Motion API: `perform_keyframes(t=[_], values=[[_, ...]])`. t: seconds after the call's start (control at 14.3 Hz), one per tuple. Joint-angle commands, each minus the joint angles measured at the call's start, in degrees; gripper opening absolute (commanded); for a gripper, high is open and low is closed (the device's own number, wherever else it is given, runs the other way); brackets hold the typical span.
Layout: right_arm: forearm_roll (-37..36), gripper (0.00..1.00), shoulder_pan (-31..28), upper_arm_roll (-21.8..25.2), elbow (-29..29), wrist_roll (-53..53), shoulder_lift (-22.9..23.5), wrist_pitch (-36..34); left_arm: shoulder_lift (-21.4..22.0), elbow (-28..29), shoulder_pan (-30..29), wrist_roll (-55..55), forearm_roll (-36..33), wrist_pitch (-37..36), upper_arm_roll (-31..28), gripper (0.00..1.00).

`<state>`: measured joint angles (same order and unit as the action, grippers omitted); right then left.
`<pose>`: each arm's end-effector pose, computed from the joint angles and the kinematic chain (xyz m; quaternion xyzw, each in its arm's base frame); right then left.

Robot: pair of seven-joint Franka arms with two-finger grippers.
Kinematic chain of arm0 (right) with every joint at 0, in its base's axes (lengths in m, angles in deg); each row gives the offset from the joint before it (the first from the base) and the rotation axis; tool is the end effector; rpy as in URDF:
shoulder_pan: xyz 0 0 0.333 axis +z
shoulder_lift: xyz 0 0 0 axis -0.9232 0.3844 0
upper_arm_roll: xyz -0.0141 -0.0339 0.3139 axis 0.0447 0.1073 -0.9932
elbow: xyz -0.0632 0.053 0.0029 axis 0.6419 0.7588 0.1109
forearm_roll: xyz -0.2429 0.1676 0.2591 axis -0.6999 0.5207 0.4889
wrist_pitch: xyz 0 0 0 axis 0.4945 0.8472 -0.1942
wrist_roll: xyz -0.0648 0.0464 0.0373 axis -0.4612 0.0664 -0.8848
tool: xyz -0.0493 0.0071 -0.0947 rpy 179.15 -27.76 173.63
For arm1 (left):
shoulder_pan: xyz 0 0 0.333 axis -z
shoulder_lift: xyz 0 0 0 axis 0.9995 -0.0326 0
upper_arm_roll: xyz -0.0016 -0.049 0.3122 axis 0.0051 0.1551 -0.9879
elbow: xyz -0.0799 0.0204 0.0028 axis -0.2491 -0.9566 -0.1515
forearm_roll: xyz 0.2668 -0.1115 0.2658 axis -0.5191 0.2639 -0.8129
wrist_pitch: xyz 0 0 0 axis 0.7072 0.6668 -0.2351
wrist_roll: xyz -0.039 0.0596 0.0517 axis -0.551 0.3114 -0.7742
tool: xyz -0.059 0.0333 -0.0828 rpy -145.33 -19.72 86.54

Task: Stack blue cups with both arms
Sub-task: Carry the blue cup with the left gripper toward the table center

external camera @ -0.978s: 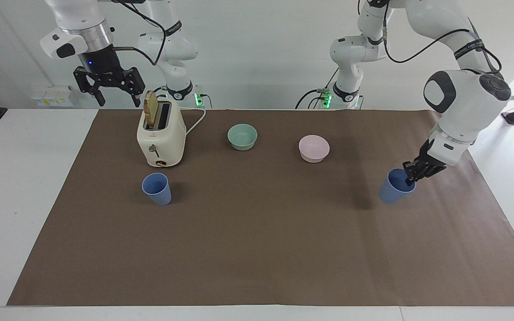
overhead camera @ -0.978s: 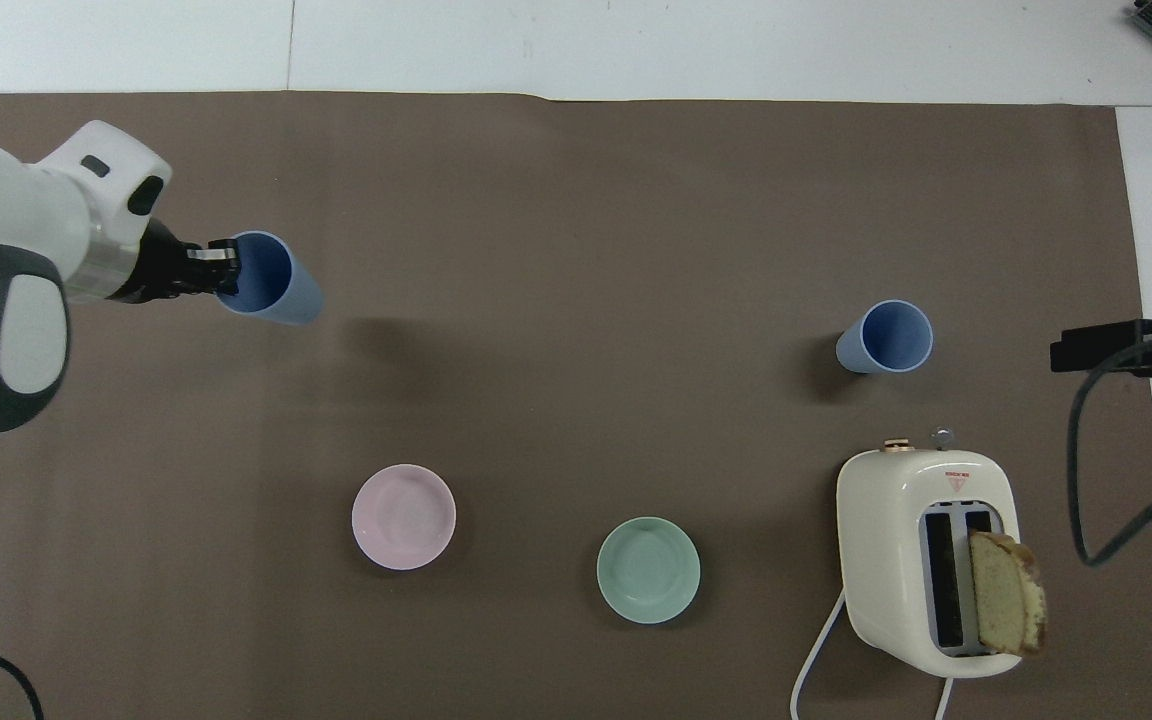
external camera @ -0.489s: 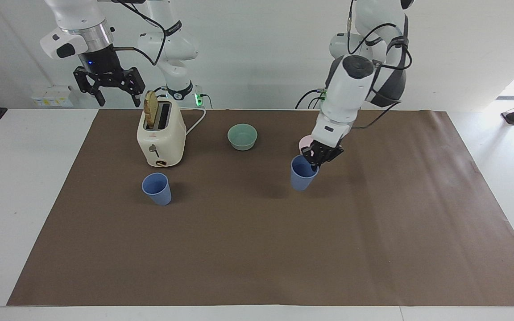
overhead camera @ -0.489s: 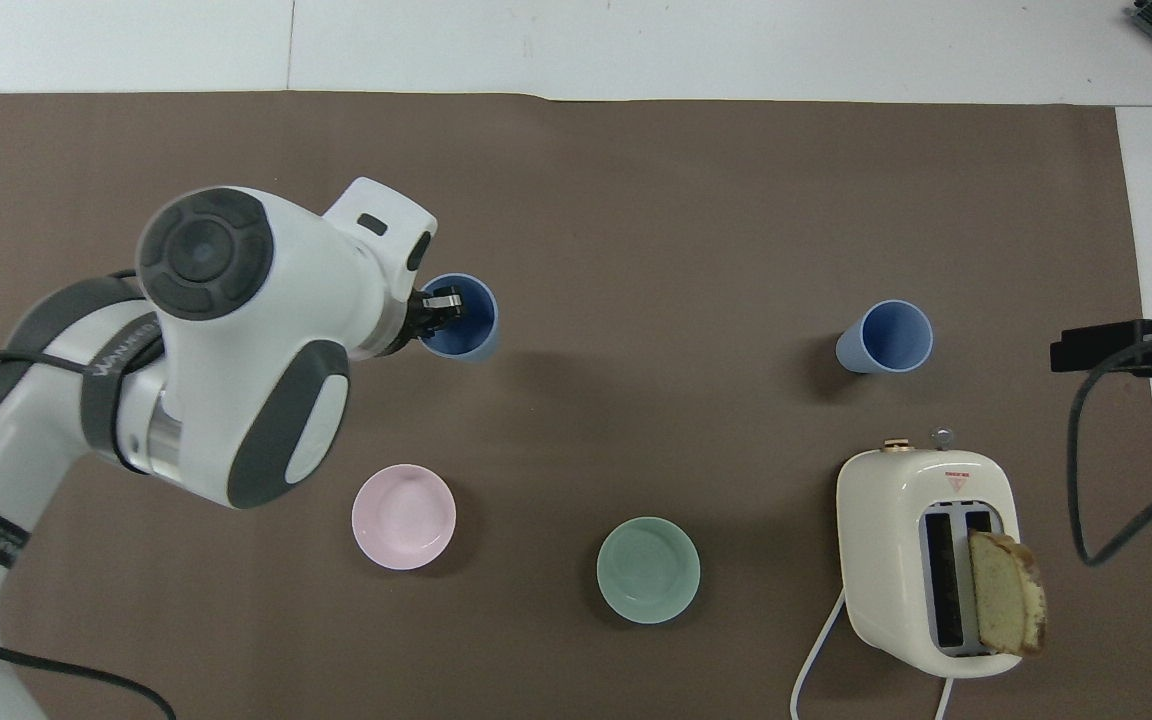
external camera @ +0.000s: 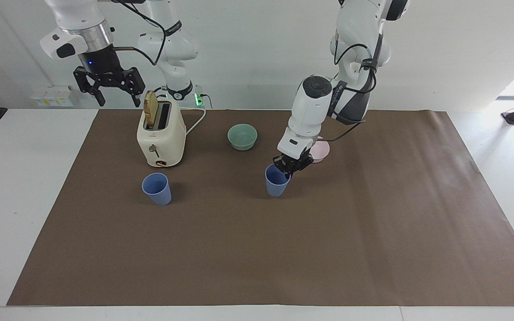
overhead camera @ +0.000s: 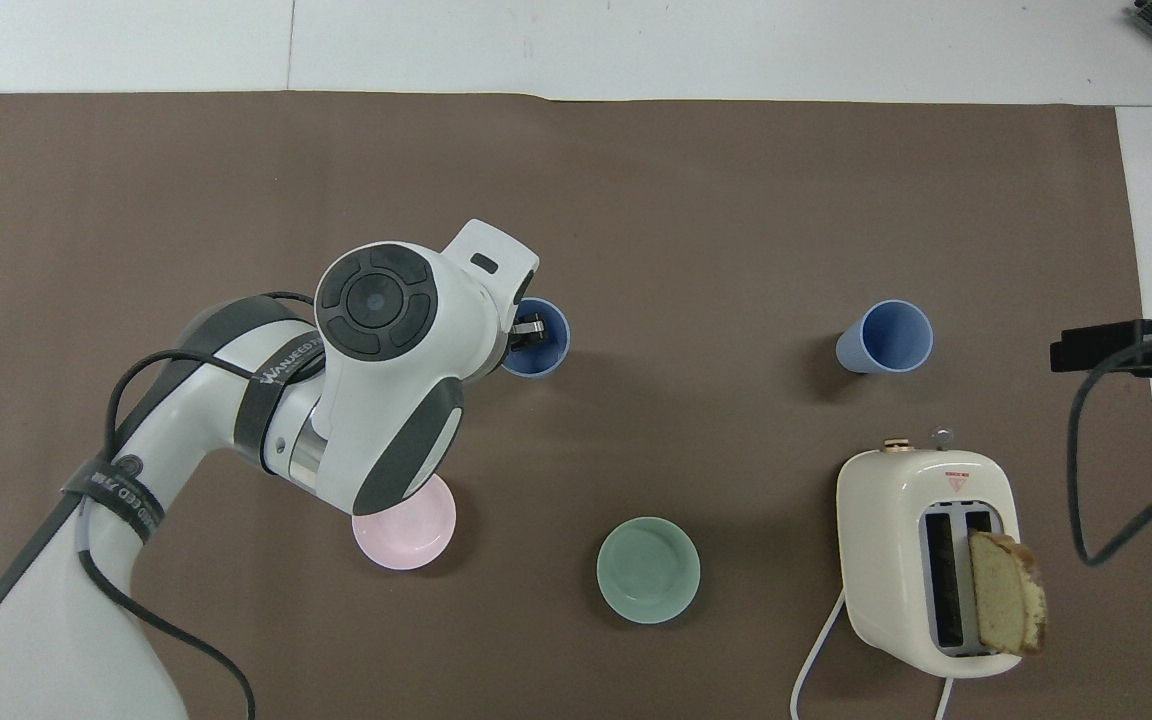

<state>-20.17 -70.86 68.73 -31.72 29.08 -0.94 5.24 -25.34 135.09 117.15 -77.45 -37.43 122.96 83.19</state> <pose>0.5142 0.0052 0.6617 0.9991 -0.0223 0.0372 0.0034 0.5334 -0.3659 0.4076 0.9948 0.0681 0.0409 0.0636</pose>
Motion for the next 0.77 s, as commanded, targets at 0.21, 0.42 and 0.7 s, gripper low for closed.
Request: perform_keyframes(t=[0.21,0.42,0.7], values=[[0.0,1.0,-0.7,-0.5,-0.5,0.4,-0.6,-0.7,-0.9,1.1,1.4,-1.1,-1.0,3.2,-1.1,0.0],[0.0,1.0,-0.7,-0.5,-0.5,0.4,-0.6,-0.7,-1.5,1.1,1.3,-0.7,-1.0,3.8,-1.1,0.0],[-0.1,1.0,-0.7,-0.4,-0.5,0.6,-0.6,-0.7,-2.0,1.2,1.3,-0.8,-1.0,4.2,-1.1,0.12]])
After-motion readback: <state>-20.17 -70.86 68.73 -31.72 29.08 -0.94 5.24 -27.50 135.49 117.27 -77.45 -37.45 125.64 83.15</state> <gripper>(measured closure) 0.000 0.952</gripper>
